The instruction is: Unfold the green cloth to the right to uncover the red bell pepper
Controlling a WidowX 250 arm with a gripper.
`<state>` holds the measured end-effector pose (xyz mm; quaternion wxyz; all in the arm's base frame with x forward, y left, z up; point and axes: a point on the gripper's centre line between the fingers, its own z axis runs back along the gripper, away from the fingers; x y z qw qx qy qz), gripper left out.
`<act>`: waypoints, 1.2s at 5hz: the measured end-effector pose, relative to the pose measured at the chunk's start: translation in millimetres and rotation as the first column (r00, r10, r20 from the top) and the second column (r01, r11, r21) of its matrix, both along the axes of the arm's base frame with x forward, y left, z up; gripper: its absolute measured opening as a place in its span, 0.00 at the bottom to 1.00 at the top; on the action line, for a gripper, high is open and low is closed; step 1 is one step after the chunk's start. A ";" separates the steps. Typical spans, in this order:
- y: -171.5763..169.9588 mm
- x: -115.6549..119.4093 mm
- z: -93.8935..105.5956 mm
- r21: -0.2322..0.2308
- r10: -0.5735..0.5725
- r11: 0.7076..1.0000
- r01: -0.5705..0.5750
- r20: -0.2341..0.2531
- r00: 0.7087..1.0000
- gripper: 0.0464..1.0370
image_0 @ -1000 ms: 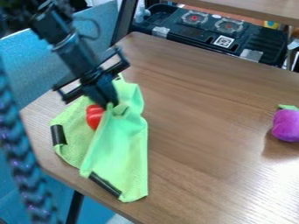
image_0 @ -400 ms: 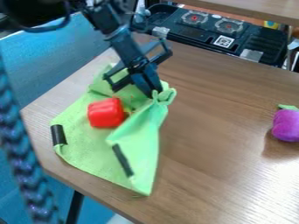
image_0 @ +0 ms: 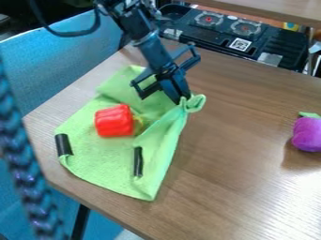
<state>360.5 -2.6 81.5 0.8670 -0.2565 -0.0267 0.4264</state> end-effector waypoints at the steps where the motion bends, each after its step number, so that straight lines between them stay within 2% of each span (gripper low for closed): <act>1: -8.8 4.9 -3.6 -0.001 0.011 1.000 -0.011 -0.015 1.000 0.03; 2: -15.7 10.4 -3.1 0.000 0.019 1.000 -0.019 -0.013 1.000 0.03; 3: -25.1 20.8 0.6 -0.010 0.018 1.000 -0.018 0.051 0.999 0.03; 4: -31.2 34.8 -3.6 -0.015 0.036 0.999 -0.035 0.050 0.998 0.03; 5: -33.3 49.9 -13.5 -0.055 0.090 0.994 -0.089 0.004 0.996 0.03; 6: -35.3 61.4 -15.5 -0.034 0.100 0.994 -0.101 -0.031 0.995 0.06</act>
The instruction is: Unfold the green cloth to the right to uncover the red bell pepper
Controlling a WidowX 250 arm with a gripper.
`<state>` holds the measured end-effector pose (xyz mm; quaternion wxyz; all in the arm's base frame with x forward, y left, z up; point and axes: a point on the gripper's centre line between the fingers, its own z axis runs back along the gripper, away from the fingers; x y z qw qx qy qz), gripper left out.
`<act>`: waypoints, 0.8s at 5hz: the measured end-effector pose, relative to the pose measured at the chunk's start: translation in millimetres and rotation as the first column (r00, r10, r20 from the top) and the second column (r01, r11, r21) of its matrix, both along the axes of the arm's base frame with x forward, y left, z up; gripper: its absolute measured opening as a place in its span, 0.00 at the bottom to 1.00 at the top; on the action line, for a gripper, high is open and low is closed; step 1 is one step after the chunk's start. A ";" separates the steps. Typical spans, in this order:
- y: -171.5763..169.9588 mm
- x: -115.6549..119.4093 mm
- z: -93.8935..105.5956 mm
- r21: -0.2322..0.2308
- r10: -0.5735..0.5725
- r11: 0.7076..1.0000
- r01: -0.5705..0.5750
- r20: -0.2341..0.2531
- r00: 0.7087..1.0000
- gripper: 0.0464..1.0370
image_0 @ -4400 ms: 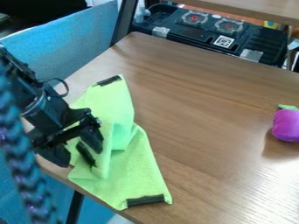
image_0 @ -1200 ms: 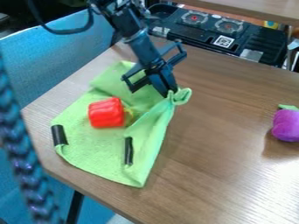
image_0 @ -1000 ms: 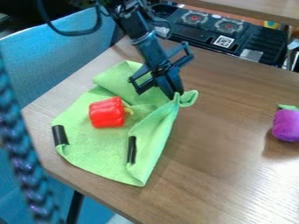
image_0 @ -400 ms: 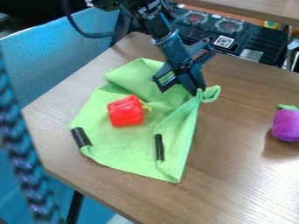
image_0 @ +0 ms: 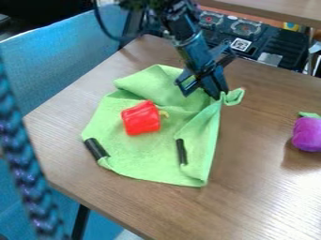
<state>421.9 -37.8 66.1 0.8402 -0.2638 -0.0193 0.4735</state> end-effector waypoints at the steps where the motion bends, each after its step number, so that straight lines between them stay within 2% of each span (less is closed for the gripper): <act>1: -12.7 4.4 -3.7 0.005 -0.021 1.000 0.021 -0.009 1.000 0.23; 2: -20.6 11.2 2.3 -0.001 -0.058 0.998 0.058 0.038 0.998 0.51; 3: -29.9 12.9 1.3 0.015 -0.164 0.986 0.163 0.136 0.977 0.81; 4: -35.4 9.3 19.7 0.026 -0.226 0.974 0.227 0.228 0.947 0.97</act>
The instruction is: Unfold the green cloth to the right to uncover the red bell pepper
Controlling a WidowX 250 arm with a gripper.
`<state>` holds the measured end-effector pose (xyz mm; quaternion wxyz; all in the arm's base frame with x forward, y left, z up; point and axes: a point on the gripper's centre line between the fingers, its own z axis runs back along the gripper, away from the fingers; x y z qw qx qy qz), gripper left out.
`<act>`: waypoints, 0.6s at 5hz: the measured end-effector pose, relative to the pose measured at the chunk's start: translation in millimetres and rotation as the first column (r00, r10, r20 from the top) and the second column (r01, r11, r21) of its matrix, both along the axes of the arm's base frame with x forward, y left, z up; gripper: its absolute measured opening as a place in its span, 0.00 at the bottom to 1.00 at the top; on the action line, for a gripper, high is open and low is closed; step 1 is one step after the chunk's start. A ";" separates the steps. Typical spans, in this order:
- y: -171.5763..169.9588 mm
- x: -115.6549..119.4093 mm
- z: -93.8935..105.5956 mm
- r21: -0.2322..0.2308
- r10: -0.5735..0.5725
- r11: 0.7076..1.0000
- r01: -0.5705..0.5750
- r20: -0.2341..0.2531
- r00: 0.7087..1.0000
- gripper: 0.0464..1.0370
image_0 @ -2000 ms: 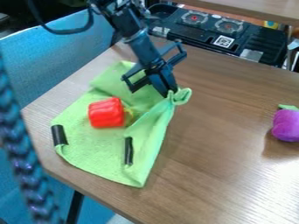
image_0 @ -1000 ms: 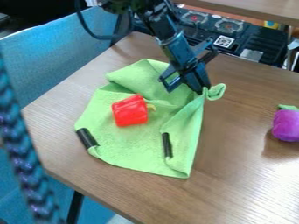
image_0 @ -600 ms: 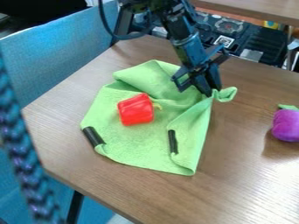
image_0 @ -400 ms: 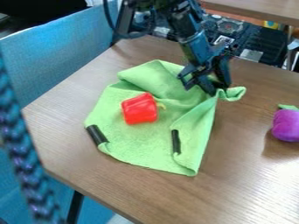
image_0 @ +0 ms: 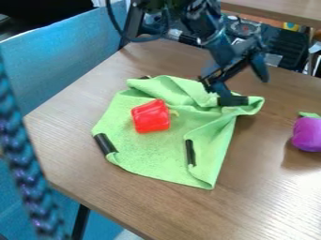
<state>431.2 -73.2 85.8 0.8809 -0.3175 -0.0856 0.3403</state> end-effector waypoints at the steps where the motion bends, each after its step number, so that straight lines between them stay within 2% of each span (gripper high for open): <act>1: -2.5 -5.2 0.2 -0.002 -0.037 0.999 0.037 0.008 0.999 0.97; 2: 2.2 -21.6 25.4 0.056 -0.084 0.995 0.080 0.080 0.993 0.96; 3: 46.0 -67.6 71.0 0.194 -0.078 0.980 0.046 0.162 0.984 0.96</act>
